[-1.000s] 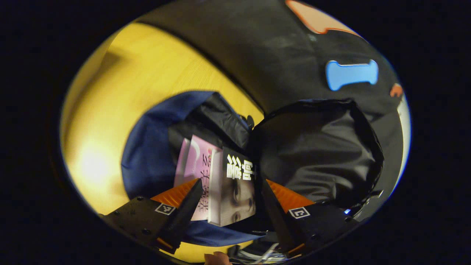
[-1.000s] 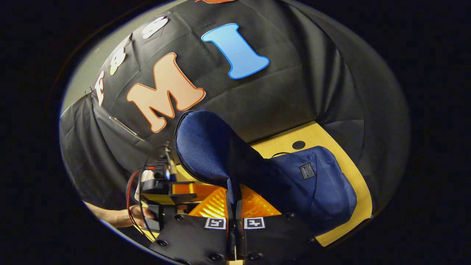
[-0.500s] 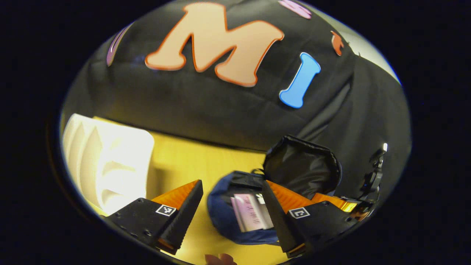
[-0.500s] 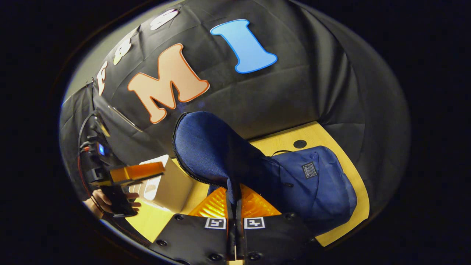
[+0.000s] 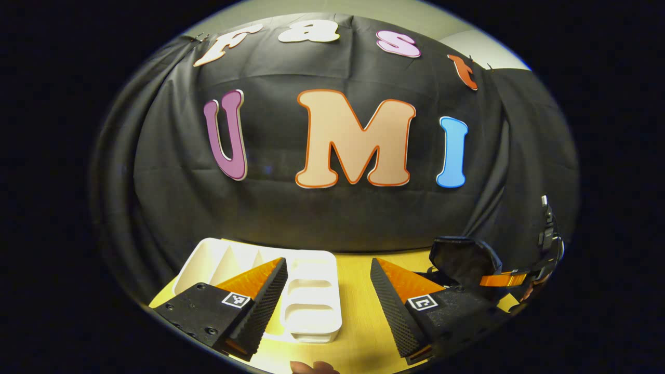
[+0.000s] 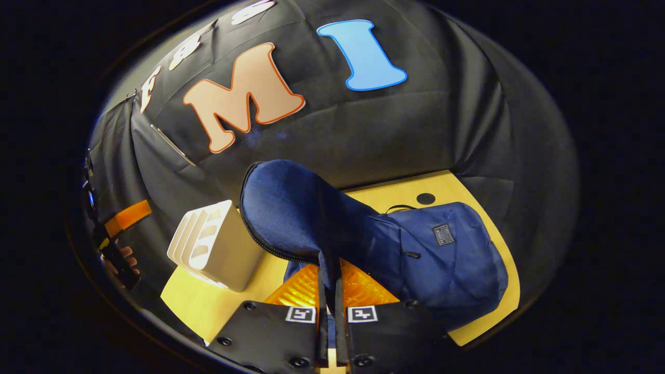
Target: Open the schoolbag, grab two books from the bookshelf and put them into the schoolbag.
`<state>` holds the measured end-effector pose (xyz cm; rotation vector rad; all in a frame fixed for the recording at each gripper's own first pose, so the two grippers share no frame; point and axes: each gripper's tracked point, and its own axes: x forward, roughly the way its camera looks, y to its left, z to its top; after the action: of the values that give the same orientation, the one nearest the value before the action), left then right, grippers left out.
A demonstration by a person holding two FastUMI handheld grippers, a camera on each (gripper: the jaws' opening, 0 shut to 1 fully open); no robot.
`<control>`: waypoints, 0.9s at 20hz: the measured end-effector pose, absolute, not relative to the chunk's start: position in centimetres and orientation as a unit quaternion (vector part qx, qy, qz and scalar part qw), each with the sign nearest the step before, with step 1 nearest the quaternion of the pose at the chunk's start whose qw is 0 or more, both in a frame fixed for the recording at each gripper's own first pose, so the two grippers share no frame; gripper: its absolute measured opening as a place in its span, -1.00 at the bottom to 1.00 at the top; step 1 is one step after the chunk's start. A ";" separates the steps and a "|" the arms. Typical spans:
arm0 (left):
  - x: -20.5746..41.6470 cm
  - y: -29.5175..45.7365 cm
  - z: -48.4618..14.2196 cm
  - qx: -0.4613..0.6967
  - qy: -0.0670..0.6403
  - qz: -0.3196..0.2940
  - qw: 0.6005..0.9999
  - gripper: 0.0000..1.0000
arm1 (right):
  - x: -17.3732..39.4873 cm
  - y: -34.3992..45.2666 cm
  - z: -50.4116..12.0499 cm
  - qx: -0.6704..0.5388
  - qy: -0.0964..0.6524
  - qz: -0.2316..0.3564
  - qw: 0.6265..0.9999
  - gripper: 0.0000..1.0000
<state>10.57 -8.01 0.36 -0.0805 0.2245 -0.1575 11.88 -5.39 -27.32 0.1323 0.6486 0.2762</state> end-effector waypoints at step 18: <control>10.5 -6.7 5.3 -0.031 0.081 -0.096 0.992 0.92 | 5.1 1.3 -28.5 -0.039 0.322 0.149 0.934 1.00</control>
<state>10.54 -6.71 5.30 -0.0623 0.1628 -0.1920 5.15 1.32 -28.47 -0.0801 0.6586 0.3046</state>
